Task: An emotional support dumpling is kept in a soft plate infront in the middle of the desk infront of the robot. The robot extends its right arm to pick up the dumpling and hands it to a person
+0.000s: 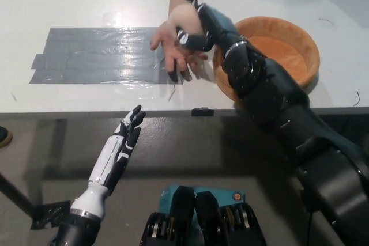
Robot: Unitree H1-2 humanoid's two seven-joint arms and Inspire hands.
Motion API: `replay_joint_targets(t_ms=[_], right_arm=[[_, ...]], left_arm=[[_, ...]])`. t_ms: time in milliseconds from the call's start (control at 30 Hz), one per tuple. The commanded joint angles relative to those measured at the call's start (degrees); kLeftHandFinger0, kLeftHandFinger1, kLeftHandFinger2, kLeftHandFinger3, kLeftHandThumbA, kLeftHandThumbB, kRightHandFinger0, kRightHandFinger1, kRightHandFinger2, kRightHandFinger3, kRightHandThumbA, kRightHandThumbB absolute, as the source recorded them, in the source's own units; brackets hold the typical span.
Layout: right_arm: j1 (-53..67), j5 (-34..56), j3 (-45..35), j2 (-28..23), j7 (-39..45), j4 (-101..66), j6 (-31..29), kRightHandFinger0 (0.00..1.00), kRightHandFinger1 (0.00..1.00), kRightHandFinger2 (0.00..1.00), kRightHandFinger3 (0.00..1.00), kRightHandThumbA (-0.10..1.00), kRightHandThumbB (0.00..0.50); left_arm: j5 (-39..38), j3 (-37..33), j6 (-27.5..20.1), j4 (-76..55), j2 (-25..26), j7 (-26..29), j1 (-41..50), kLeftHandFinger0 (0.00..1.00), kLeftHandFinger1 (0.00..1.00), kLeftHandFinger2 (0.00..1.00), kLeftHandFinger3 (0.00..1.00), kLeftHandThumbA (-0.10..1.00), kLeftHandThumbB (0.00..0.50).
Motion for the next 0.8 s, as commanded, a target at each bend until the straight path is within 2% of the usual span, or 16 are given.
replay_joint_targets(t_ms=[0,67,267,433,567,733,767], right_arm=[[-3.94,-0.66,1.72,-1.23,8.45,-0.55,0.11,1.0,1.0,1.0,1.0,0.74,0.5],[-3.66,-0.15,1.54,-1.59,8.43,-0.87,-0.16,1.0,1.0,1.0,1.0,0.84,0.5],[-3.55,1.9,-0.94,-2.85,7.04,-2.59,-2.44,1.0,1.0,1.0,1.0,0.99,0.5],[-3.22,2.14,-3.05,-4.05,3.86,-6.33,-5.14,1.0,1.0,1.0,1.0,1.0,0.5],[-2.85,1.69,-4.74,-5.41,2.78,-11.64,-4.74,1.0,1.0,1.0,1.0,1.0,0.5],[-1.57,2.74,-9.37,-8.86,3.61,-29.71,-2.17,1.0,1.0,1.0,1.0,1.0,0.5],[-0.41,4.44,-10.84,-9.21,5.12,-35.17,-0.95,1.0,1.0,1.0,1.0,1.0,0.488]], left_arm=[[0.08,0.14,0.19,-1.14,0.79,-0.64,-1.17,1.0,1.0,1.0,1.0,1.0,0.127],[-0.05,0.1,0.21,-1.05,0.76,-0.73,-1.32,1.0,1.0,1.0,1.0,1.0,0.122],[0.17,0.01,-0.36,-0.42,0.8,-0.6,-1.76,1.0,1.0,1.0,1.0,1.0,0.118],[0.96,-0.23,-0.67,-0.15,1.01,-0.5,-1.79,1.0,1.0,1.0,1.0,1.0,0.135],[0.69,-0.21,-0.41,-0.22,0.96,-0.65,-1.89,1.0,1.0,1.0,1.0,1.0,0.148],[0.54,0.23,-0.53,0.74,1.13,-0.51,-4.46,1.0,1.0,1.0,1.0,1.0,0.142],[0.59,0.26,-0.66,0.9,1.14,-0.43,-4.59,1.0,1.0,1.0,1.0,1.0,0.141]])
